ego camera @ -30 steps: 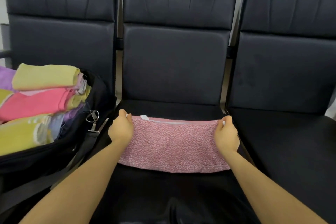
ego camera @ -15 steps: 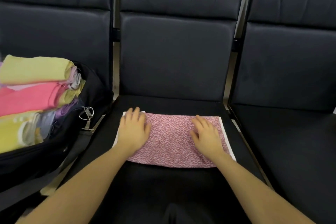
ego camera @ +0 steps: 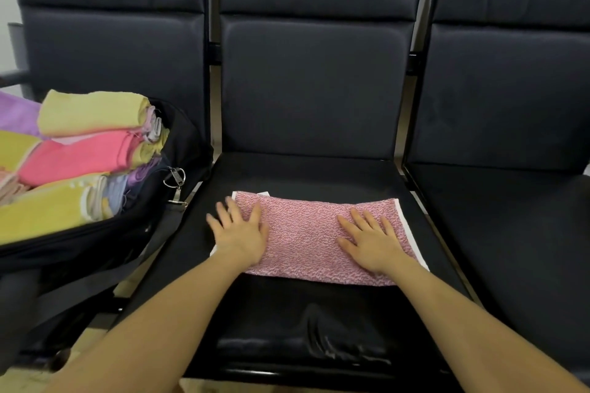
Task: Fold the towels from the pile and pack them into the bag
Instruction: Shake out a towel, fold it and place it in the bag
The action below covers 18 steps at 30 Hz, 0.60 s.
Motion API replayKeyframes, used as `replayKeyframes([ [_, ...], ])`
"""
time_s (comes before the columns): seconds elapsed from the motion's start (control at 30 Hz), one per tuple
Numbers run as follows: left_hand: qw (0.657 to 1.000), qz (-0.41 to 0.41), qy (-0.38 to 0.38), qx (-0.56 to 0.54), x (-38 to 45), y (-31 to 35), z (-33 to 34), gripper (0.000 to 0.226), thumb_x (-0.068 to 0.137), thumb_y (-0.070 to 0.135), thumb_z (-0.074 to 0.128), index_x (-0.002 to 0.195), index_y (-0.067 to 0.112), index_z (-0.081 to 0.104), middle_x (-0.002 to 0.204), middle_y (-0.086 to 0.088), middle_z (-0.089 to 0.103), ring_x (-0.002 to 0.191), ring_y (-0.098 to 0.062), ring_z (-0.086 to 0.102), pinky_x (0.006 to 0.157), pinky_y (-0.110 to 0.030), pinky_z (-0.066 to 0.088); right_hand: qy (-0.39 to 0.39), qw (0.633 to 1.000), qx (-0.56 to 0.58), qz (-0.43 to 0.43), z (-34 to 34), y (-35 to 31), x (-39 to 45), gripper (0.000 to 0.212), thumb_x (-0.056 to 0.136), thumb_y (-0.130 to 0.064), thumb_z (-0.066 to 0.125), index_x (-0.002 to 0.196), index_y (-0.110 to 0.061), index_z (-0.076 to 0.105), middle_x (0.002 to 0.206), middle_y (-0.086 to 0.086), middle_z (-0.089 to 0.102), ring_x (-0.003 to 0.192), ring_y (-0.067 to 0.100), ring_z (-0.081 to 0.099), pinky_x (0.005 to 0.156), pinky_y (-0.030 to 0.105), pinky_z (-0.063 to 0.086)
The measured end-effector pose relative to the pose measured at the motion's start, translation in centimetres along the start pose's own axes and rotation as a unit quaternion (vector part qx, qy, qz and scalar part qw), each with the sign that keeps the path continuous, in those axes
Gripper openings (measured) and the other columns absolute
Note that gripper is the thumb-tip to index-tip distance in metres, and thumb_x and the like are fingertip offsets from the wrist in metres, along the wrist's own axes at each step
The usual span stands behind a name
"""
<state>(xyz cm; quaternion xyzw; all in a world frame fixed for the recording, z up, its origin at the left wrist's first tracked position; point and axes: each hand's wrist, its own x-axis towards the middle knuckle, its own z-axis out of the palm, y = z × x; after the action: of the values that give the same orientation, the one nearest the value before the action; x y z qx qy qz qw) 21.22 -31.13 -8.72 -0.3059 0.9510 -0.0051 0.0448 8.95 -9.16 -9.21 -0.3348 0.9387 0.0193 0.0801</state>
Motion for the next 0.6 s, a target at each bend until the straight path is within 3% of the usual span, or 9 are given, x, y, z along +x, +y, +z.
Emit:
replayKeyframes([
  [0.1, 0.999, -0.046, 0.014, 0.021, -0.3, -0.6, -0.4, 0.062, 0.099, 0.03, 0.029, 0.153, 0.025, 0.0, 0.148, -0.03, 0.022, 0.136, -0.043, 0.025, 0.11, -0.051, 0.022, 0.043, 0.999, 0.018, -0.009, -0.2, -0.5, -0.2, 0.055, 0.102, -0.049, 0.025, 0.153, -0.036, 0.01, 0.162, -0.004, -0.001, 0.148, 0.018, -0.003, 0.117, 0.044, -0.003],
  [0.23, 0.999, 0.016, 0.05, -0.004, -0.3, -1.5, -0.1, 0.064, 0.097, 0.02, 0.034, 0.153, 0.024, 0.004, 0.14, -0.019, 0.038, 0.129, -0.035, 0.035, 0.107, -0.047, 0.025, 0.047, 0.994, 0.038, -0.09, -0.5, -1.1, -0.5, 0.053, 0.1, -0.053, 0.027, 0.15, -0.043, 0.011, 0.161, -0.011, 0.004, 0.148, 0.013, 0.001, 0.116, 0.04, -0.003],
  [0.3, 0.995, 0.036, 0.089, -0.035, -0.2, -1.6, 0.0, 0.065, 0.095, 0.013, 0.035, 0.153, 0.026, 0.006, 0.132, -0.013, 0.046, 0.122, -0.03, 0.043, 0.104, -0.043, 0.027, 0.02, 0.994, 0.021, -0.107, -0.2, -1.3, -0.7, 0.058, 0.095, -0.063, 0.019, 0.149, -0.046, 0.007, 0.16, -0.013, 0.0, 0.148, 0.013, -0.003, 0.116, 0.039, -0.006],
  [0.37, 0.99, 0.037, 0.115, -0.068, -0.2, -1.7, 0.2, 0.065, 0.094, 0.009, 0.036, 0.152, 0.027, 0.012, 0.125, -0.009, 0.05, 0.115, -0.027, 0.046, 0.1, -0.04, 0.027, 0.0, 0.994, -0.001, -0.107, 0.1, -1.7, -0.9, 0.077, 0.077, -0.076, -0.002, 0.149, -0.048, 0.002, 0.16, -0.013, -0.007, 0.147, 0.014, -0.009, 0.115, 0.04, -0.009],
  [0.43, 0.984, 0.026, 0.14, -0.103, -0.3, -1.7, 0.5, 0.062, 0.094, 0.008, 0.038, 0.15, 0.028, 0.018, 0.118, -0.007, 0.054, 0.109, -0.026, 0.049, 0.097, -0.039, 0.029, -0.013, 0.994, -0.014, -0.107, 0.5, -2.2, -0.9, 0.092, 0.062, -0.076, -0.014, 0.148, -0.048, -0.001, 0.159, -0.012, -0.011, 0.147, 0.014, -0.013, 0.115, 0.041, -0.01],
  [0.5, 0.973, 0.022, 0.181, -0.139, -0.5, -1.5, 0.2, 0.057, 0.096, 0.009, 0.04, 0.147, 0.026, 0.024, 0.11, -0.007, 0.056, 0.098, -0.025, 0.055, 0.09, -0.035, 0.033, -0.02, 0.995, -0.013, -0.1, 0.7, -2.5, -0.6, 0.087, 0.066, -0.076, -0.012, 0.148, -0.048, -0.003, 0.159, -0.011, -0.012, 0.147, 0.015, -0.014, 0.115, 0.042, -0.011],
  [0.6, 0.937, 0.03, 0.244, -0.249, -1.0, -1.1, -1.5, 0.053, 0.096, 0.01, 0.046, 0.145, 0.022, 0.033, 0.109, -0.012, 0.059, 0.09, -0.032, 0.059, 0.078, -0.036, 0.039, -0.031, 0.996, -0.007, -0.089, 1.0, -3.6, -0.2, 0.06, 0.094, -0.065, 0.009, 0.149, -0.046, -0.003, 0.159, -0.009, -0.014, 0.147, 0.016, -0.014, 0.116, 0.044, -0.011],
])
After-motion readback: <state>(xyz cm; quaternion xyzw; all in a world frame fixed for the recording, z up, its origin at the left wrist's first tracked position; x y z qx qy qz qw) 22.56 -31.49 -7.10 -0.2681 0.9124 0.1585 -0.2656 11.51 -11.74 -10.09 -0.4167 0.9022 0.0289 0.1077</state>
